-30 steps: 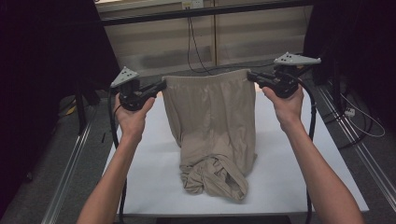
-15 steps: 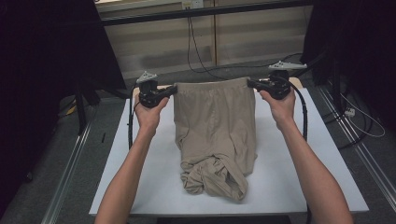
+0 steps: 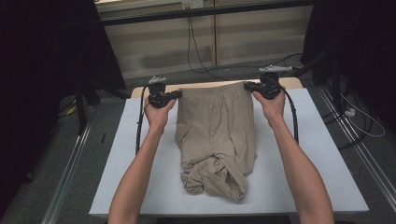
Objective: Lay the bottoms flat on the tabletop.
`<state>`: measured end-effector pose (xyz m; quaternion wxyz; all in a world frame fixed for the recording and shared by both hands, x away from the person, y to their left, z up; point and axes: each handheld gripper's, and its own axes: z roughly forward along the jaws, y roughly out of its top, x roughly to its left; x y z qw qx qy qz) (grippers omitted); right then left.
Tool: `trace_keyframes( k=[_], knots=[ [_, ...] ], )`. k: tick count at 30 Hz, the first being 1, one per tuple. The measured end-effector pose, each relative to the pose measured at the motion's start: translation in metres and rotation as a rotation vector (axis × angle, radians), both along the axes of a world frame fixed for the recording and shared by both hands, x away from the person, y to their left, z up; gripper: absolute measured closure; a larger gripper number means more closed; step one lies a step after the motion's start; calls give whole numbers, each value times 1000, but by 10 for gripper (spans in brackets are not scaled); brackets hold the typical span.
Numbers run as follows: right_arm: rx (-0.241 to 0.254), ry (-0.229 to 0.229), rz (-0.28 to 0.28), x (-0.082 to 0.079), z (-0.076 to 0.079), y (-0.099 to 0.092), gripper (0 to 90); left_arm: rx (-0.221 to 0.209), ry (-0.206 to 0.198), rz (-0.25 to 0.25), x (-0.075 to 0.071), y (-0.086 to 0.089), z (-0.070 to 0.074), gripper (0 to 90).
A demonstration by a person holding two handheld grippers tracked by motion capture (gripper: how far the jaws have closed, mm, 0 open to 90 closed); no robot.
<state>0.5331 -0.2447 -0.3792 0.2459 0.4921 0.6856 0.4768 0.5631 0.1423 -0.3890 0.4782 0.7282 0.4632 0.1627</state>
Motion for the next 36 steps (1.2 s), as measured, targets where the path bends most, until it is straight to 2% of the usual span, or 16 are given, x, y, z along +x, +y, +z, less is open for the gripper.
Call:
trace_keyframes(
  k=[1,2,4,6,9,11,13,16,18,20,22,26,29,31,33,36],
  knots=[
    [4,14,-18,1,-4,-1,564,4,13,27,0,1,-4,422],
    [3,29,-21,1,-7,-2,548,7,19,19,-1,3,-7,392],
    [-19,44,-11,-2,-12,-4,532,47,31,8,-4,6,-12,373],
    [-22,44,11,-10,-15,-6,483,57,23,-1,-10,9,-14,265],
    [-37,51,59,-28,-19,-4,472,79,9,-20,-24,15,-14,230],
    [-30,52,100,-45,-21,-2,474,74,3,-34,-35,19,-13,186],
    [-35,52,147,-63,-23,2,513,83,-10,-53,-50,21,-12,164],
    [-49,49,217,-94,-24,9,605,65,-30,-79,-74,25,-10,127],
    [-69,57,266,-115,-26,15,706,58,-31,-105,-92,25,-9,118],
    [-101,57,313,-137,-28,20,734,39,-40,-132,-110,25,-8,95],
    [-115,57,357,-159,-28,25,762,46,-53,-159,-128,25,-9,93],
    [-162,79,410,-195,-35,30,763,53,-46,-197,-161,27,-11,92],
    [-171,103,405,-214,-48,29,724,80,-48,-208,-183,31,-18,95],
    [-176,123,405,-222,-58,29,642,77,-57,-216,-194,33,-25,95],
    [-217,140,404,-226,-63,32,559,81,-61,-223,-202,33,-36,98],
    [-246,141,404,-225,-68,35,473,82,-25,-252,-207,32,-44,99]
  ],
)
